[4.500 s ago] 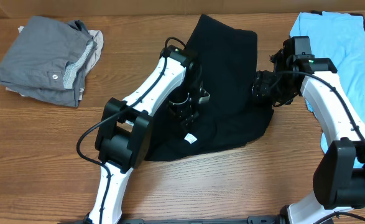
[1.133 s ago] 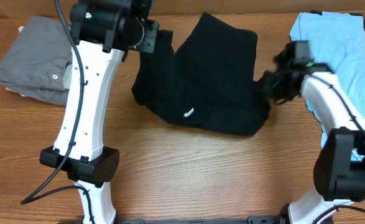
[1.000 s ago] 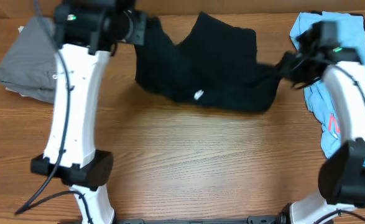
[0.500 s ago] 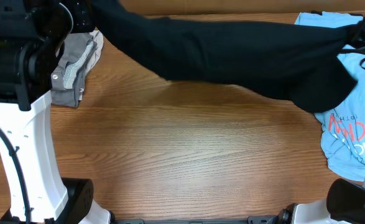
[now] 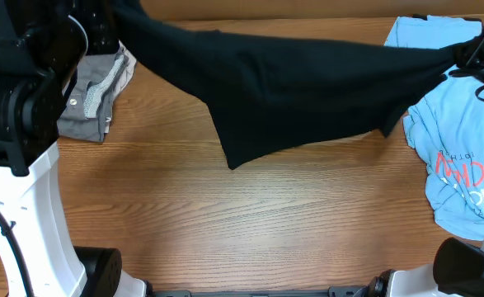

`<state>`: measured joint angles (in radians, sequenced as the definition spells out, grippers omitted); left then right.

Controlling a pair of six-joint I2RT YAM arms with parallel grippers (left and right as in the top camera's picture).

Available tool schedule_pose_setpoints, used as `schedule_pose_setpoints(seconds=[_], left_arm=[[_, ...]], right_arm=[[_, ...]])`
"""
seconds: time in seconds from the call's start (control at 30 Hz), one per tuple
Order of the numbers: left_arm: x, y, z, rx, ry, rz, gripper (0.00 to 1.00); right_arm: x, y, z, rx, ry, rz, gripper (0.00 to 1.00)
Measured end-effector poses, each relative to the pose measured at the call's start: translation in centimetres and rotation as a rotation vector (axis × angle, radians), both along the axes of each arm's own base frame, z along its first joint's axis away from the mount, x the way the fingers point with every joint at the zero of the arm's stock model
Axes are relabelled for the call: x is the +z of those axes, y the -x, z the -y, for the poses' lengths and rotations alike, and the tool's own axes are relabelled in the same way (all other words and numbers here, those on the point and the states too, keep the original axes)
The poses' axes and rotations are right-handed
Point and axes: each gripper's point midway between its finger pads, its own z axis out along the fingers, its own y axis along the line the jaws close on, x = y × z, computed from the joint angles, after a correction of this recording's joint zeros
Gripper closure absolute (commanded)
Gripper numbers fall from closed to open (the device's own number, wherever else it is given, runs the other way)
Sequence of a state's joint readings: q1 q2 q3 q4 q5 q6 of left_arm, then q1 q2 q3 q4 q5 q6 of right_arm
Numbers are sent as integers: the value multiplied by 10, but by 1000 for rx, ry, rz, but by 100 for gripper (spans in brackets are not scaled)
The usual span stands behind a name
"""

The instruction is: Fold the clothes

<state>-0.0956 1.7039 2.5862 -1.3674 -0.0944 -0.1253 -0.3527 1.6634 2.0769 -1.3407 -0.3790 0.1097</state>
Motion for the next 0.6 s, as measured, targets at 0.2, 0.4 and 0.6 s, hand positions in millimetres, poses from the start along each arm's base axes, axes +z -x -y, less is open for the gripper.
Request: schedule_pose_setpoints(seconds=[0.2, 0.4, 0.6], left_arm=[[-26, 2, 0, 0, -10, -107, 96], [-64, -15, 1, 0, -22, -235, 96], [-97, -35, 3, 0, -32, -330, 96]], right_arm=[[-40, -3, -26, 70, -34, -98, 96], [-105, -24, -62, 177, -53, -203, 96], [-169, -58, -106, 303, -35, -221, 96]])
